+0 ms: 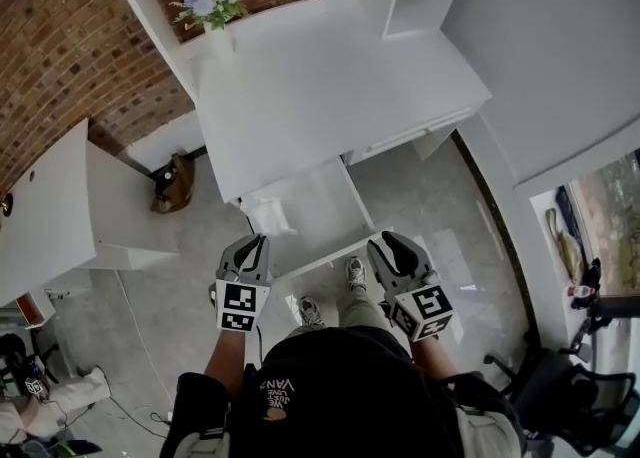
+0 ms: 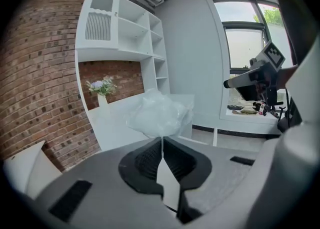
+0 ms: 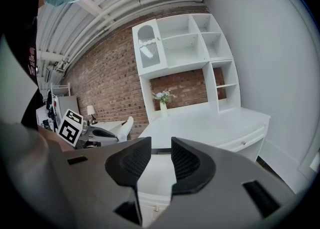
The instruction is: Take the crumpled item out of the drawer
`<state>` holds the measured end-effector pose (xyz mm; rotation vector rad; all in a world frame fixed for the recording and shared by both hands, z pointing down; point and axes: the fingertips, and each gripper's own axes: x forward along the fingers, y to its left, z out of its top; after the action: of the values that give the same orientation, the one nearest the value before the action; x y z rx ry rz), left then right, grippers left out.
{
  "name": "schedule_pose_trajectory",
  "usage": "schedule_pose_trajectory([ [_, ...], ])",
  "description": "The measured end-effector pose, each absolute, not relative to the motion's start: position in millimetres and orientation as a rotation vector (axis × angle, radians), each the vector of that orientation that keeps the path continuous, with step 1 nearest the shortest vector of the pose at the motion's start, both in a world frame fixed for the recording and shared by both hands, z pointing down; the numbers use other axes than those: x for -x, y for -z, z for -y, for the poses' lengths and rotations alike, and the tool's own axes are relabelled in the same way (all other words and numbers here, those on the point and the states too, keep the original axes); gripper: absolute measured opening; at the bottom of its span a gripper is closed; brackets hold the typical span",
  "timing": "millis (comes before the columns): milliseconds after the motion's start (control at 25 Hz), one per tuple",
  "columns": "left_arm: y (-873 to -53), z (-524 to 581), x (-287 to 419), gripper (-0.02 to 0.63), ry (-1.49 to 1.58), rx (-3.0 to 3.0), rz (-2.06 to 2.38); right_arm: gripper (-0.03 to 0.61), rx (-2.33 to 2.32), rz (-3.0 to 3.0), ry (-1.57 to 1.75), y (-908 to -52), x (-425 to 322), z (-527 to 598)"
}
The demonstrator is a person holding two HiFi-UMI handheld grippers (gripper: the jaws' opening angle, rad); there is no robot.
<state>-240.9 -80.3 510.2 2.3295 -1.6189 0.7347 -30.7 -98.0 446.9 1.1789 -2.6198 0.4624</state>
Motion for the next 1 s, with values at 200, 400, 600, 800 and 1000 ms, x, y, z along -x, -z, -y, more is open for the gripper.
schedule_pose_trajectory([
  [200, -488.2, 64.0, 257.3, 0.017, -0.679, -2.305, 1.69, 0.117, -1.167, 2.648, -0.414, -431.6, 39.7, 93.3],
  [400, -463.1, 48.9, 270.8, 0.017, -0.645, -2.304, 1.759, 0.112, -1.174, 2.662, -0.371, -414.9, 45.1, 90.1],
  [600, -444.9, 41.6, 276.1, 0.017, -0.608, -2.315, 1.803, 0.086, -1.186, 2.667, -0.361, -409.0, 45.9, 89.9],
  [800, -433.3, 36.1, 277.7, 0.017, -0.595, -2.328, 1.81, 0.051, -1.205, 2.678, -0.345, -399.7, 44.8, 94.5],
  [1000, -414.0, 36.6, 280.3, 0.017, -0.585, -2.35, 1.837, 0.016, -1.208, 2.719, -0.349, -386.7, 48.5, 102.8],
])
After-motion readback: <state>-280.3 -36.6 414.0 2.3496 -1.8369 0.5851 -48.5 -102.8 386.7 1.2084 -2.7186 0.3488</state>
